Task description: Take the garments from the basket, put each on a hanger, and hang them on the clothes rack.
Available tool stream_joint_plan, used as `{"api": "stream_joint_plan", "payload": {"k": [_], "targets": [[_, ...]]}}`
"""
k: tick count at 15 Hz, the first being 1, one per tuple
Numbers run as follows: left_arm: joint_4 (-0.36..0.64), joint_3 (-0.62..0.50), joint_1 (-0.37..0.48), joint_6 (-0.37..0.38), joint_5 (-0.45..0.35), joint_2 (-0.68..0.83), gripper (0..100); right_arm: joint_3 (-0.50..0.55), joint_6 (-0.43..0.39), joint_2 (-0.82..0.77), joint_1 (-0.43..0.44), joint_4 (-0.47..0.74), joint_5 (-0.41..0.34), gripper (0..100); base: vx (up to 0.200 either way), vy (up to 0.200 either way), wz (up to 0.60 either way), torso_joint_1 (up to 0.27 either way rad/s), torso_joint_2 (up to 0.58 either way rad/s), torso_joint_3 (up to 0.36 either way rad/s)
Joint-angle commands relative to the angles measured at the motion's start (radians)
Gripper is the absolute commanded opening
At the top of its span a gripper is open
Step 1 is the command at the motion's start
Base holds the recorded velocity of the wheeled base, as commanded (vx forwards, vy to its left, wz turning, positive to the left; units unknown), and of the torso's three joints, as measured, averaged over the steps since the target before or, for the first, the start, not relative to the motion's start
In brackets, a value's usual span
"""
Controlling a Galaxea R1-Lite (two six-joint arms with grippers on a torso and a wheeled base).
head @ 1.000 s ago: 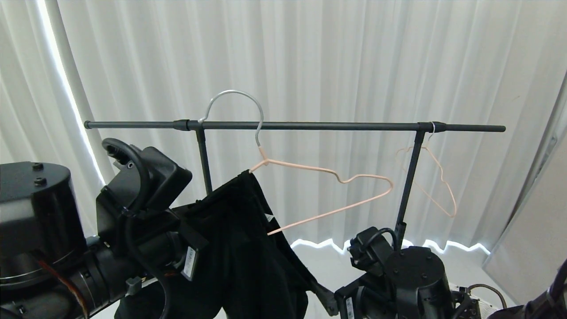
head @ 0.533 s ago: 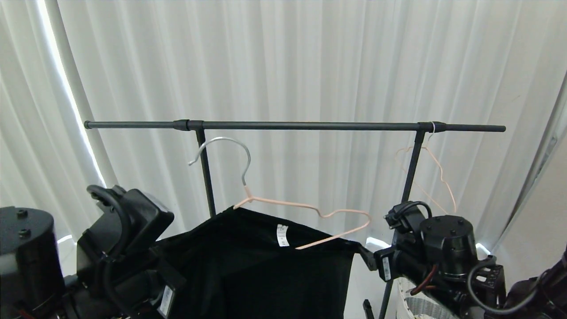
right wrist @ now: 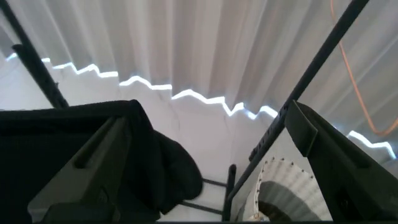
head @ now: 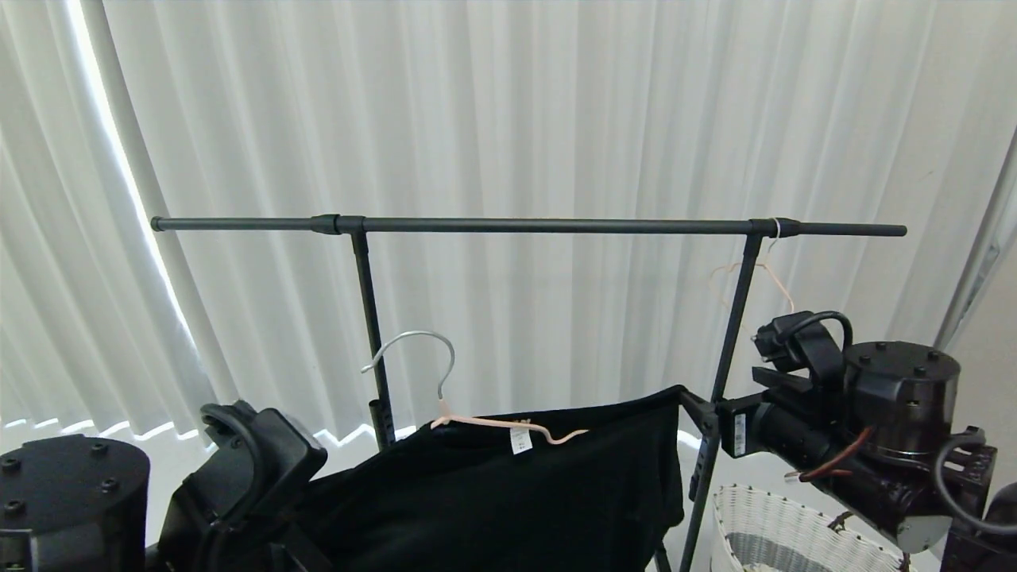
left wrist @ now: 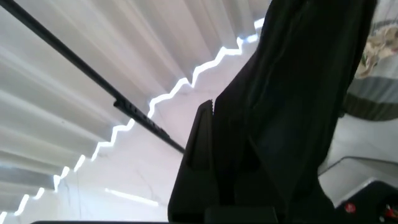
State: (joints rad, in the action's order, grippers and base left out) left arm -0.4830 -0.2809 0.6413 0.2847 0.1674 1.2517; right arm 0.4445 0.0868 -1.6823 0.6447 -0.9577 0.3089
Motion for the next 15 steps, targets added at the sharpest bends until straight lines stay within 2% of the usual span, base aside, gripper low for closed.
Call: {"api": "stream_joint_plan", "payload": {"k": [1,3,4,6,8,10,11,12,14,15], "targets": [[0.000,-0.006,-0.009,-0.004,0.009,0.055,0,-0.007,-0.041,0.112,0.001,0.043,-0.097,100,0.000,0.000,0.00,0.000,0.00,0.000],[0.000,-0.026,0.003,-0.010,-0.051,0.045,0,-0.003,-0.139,0.145,-0.023,0.094,-0.258,100,0.000,0.000,0.00,0.000,0.00,0.000],[0.000,-0.026,0.003,-0.012,-0.072,0.038,0,0.013,-0.210,0.141,-0.046,0.106,-0.315,100,0.000,0.000,0.00,0.000,0.00,0.000],[0.000,-0.020,0.001,-0.013,-0.071,0.038,0,0.060,-0.266,0.151,-0.068,0.188,-0.418,100,0.000,0.000,0.00,0.000,0.00,0.000],[0.000,-0.020,0.001,-0.016,-0.071,0.038,0,0.109,-0.282,0.173,-0.063,0.269,-0.464,100,0.000,0.000,0.00,0.000,0.00,0.000],[0.000,-0.020,0.005,-0.016,-0.077,0.038,0,0.122,-0.337,0.179,-0.054,0.307,-0.495,100,0.000,0.000,0.00,0.000,0.00,0.000],[0.000,-0.020,0.026,-0.018,-0.078,0.035,0,0.122,-0.400,0.194,-0.016,0.356,-0.541,100,0.000,0.000,0.00,0.000,0.00,0.000],[-0.002,-0.020,0.047,-0.035,-0.078,0.029,0,0.125,-0.424,0.210,0.035,0.422,-0.567,100,0.000,0.000,0.00,0.000,0.00,0.000],[-0.002,-0.018,0.104,-0.052,-0.078,-0.002,0,0.158,-0.437,0.219,0.151,0.530,-0.593,100,0.000,0.000,0.00,0.000,0.00,0.000],[-0.002,-0.014,0.118,-0.050,-0.078,-0.014,0,0.178,-0.437,0.214,0.181,0.554,-0.593,100,0.000,0.000,0.00,0.000,0.00,0.000]]}}
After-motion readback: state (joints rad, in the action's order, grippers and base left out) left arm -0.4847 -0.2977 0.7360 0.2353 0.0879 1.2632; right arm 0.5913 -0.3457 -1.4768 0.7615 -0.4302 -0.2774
